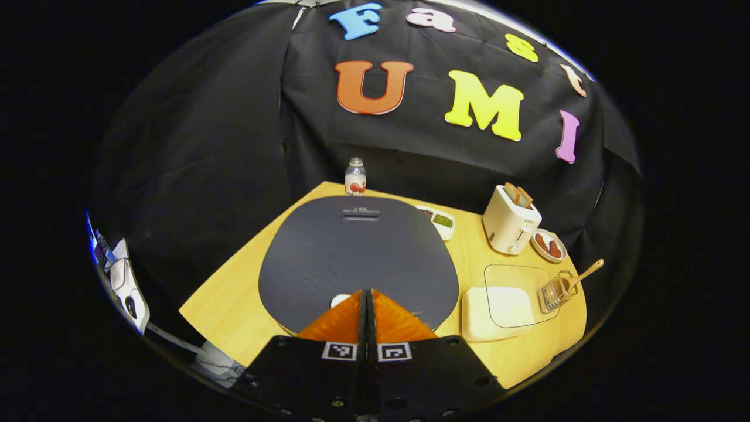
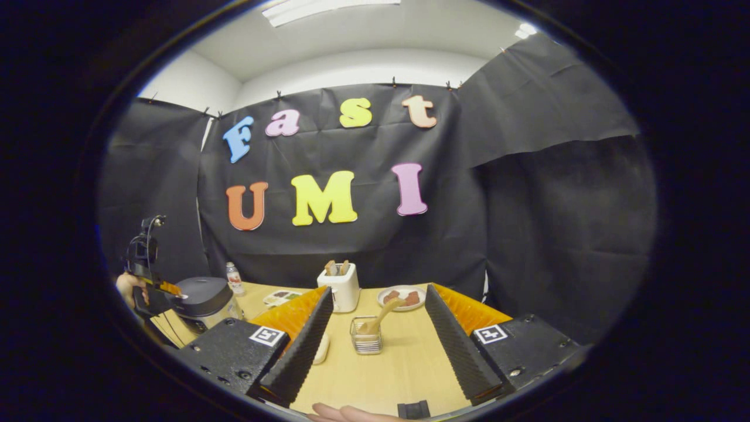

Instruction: Close the left gripper, press the button to open the rice cooker; take a wooden spoon from the chopstick holder with the right hand, scoop a spoonful of rice and pour it into the rice cooker, then put the wooden spoon back into the chopstick holder.

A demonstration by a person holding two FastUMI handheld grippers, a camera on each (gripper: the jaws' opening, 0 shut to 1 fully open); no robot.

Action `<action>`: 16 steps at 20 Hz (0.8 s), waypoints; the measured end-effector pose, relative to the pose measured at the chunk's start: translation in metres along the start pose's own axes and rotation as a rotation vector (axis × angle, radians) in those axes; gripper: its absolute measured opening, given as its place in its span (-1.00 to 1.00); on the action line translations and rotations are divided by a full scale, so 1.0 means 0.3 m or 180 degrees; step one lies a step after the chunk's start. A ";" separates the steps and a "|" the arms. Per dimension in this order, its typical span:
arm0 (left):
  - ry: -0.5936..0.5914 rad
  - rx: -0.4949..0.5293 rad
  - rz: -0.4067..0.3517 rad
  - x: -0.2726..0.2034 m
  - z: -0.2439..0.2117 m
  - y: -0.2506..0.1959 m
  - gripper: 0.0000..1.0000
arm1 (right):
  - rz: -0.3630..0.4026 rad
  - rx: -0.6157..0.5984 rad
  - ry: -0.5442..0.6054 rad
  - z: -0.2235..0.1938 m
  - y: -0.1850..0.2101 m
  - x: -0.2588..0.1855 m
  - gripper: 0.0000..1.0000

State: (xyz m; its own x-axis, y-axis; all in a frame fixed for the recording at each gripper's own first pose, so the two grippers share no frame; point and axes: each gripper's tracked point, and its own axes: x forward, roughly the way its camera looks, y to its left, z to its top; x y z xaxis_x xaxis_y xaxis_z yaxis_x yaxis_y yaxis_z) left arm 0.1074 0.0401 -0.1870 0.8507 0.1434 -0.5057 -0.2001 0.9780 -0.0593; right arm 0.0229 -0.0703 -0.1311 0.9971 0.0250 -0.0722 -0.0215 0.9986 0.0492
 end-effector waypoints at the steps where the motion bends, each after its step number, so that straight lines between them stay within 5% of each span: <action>1: 0.0109 0.0036 0.0019 0.006 -0.023 0.002 -1.00 | -0.0005 -0.0007 -0.0004 -0.009 0.000 -0.001 1.00; 16: 0.0220 -0.0025 0.0151 0.002 -0.025 0.002 -1.00 | 0.0045 -0.0086 0.0114 -0.099 -0.014 -0.010 1.00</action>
State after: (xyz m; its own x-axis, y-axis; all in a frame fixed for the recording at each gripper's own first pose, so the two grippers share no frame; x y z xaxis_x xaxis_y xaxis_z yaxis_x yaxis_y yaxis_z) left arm 0.1040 0.0395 -0.1938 0.8047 0.1784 -0.5662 -0.2434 0.9691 -0.0406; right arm 0.0180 -0.0732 -0.1608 0.9934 0.0404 -0.1072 -0.0381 0.9990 0.0237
